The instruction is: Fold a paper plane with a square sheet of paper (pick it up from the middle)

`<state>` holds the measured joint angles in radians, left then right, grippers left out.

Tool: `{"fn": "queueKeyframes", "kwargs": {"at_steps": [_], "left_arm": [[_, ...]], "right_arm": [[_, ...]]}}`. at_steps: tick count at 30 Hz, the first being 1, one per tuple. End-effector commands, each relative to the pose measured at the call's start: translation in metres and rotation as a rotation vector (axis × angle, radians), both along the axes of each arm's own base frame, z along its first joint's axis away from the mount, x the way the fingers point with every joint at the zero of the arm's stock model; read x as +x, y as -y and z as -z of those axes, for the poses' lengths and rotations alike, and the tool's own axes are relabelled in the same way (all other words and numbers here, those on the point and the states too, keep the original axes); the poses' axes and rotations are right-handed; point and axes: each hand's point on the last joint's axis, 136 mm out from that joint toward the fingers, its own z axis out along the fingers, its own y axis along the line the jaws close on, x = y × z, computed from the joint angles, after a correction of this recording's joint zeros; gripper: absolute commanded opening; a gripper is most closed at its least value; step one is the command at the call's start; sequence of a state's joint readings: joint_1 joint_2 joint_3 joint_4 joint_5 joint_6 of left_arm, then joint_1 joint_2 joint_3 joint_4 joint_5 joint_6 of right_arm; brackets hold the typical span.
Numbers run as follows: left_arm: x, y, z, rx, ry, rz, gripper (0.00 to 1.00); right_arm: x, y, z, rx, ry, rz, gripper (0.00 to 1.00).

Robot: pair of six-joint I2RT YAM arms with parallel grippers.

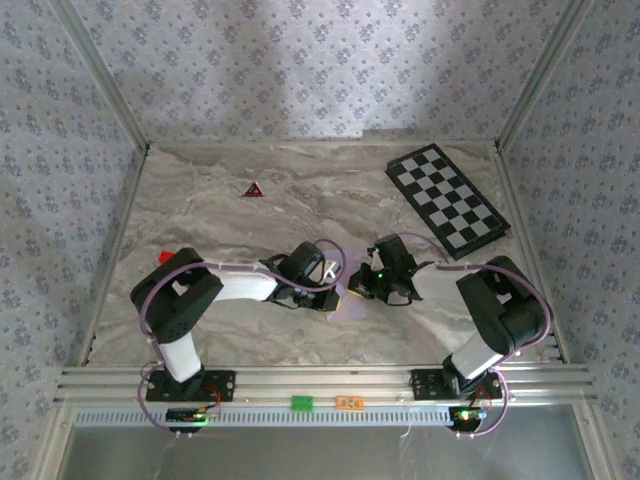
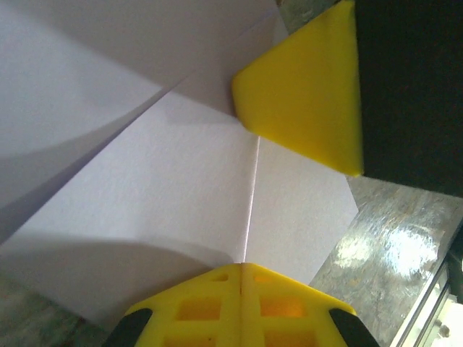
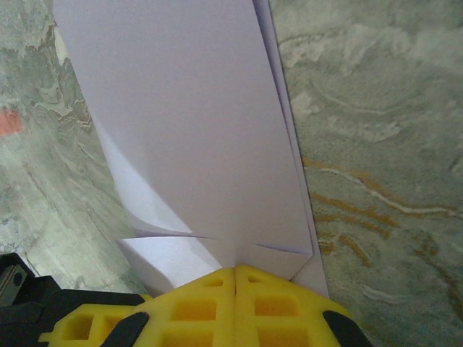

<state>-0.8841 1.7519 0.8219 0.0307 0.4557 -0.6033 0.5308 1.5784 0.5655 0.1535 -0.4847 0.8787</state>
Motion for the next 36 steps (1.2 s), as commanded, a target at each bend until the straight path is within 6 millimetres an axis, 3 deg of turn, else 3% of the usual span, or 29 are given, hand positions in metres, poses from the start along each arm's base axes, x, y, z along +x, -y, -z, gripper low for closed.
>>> {"fn": "queueKeyframes", "kwargs": {"at_steps": [1,5,12,25,36], "left_arm": [[-0.001,0.007,-0.021,-0.025,-0.009,0.004,0.0],[0.007,0.021,-0.029,-0.082,-0.013,-0.014,0.0],[0.02,0.036,-0.023,-0.089,-0.012,-0.029,0.0],[0.005,0.017,0.014,0.032,-0.064,-0.008,0.0],[-0.013,0.004,0.001,0.015,-0.062,0.033,0.01]], "right_arm": [[-0.015,0.019,0.027,-0.113,-0.075,0.014,0.0],[-0.015,0.018,0.028,-0.114,-0.077,0.012,0.0],[-0.016,0.015,0.028,-0.11,-0.083,0.001,0.0],[-0.019,0.021,0.032,-0.126,-0.088,0.007,0.0],[-0.019,0.028,0.035,-0.143,-0.097,0.014,0.0]]}}
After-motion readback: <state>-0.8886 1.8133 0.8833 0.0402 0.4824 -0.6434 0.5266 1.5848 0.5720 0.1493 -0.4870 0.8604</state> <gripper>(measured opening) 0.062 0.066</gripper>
